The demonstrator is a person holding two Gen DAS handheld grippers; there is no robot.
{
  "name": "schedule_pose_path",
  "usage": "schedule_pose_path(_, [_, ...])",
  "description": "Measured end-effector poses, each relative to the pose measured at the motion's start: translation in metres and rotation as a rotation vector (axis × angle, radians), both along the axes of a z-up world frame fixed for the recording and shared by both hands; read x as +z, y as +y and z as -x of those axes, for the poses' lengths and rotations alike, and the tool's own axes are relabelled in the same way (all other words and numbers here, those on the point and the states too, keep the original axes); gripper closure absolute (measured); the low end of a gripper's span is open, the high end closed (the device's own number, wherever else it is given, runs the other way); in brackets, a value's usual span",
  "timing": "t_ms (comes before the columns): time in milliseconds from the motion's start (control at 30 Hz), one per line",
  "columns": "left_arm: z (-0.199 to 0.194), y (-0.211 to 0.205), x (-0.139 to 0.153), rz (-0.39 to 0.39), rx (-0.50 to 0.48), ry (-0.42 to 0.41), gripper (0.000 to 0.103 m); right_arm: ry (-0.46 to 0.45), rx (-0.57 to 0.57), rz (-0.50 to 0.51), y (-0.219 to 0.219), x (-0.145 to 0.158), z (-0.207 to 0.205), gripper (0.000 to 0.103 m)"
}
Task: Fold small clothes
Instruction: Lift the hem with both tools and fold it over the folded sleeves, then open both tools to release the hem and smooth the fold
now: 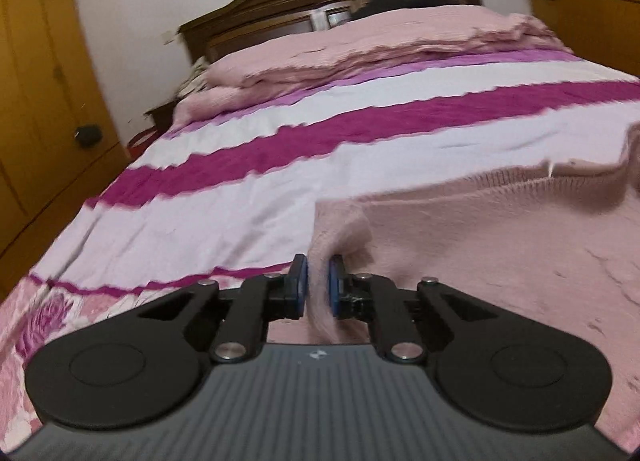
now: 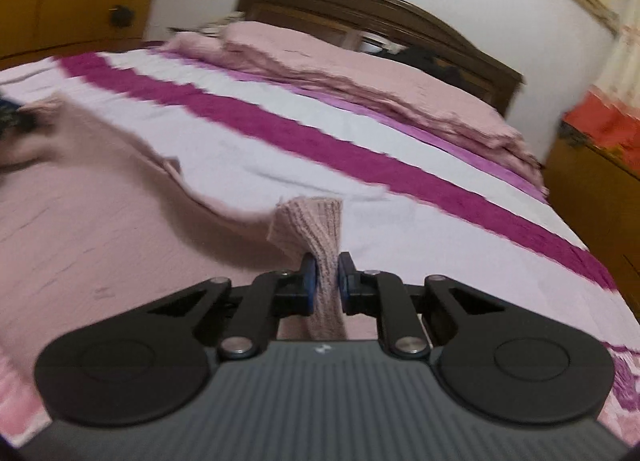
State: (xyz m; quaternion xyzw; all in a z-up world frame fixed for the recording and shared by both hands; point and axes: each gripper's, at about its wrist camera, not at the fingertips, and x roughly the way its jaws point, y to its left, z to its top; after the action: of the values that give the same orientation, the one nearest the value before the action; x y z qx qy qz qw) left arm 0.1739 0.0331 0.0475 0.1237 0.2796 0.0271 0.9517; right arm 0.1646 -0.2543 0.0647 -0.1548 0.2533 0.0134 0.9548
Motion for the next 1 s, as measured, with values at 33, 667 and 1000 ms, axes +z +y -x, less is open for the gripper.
schedule_pose_path(33, [-0.002,0.005,-0.001,0.012,0.014,0.009,0.09,0.01,-0.028,-0.001,-0.005,-0.001,-0.004,0.088])
schedule_pose_path(667, [-0.001,0.009,0.011,0.187,-0.043,0.066,0.067,0.158,0.002,-0.255,-0.026,-0.007,-0.011,0.081])
schedule_pose_path(1000, [-0.023,0.007,-0.03,0.015,0.007,0.123,0.057,0.119,-0.103,-0.364,-0.061,-0.005,-0.023,0.081])
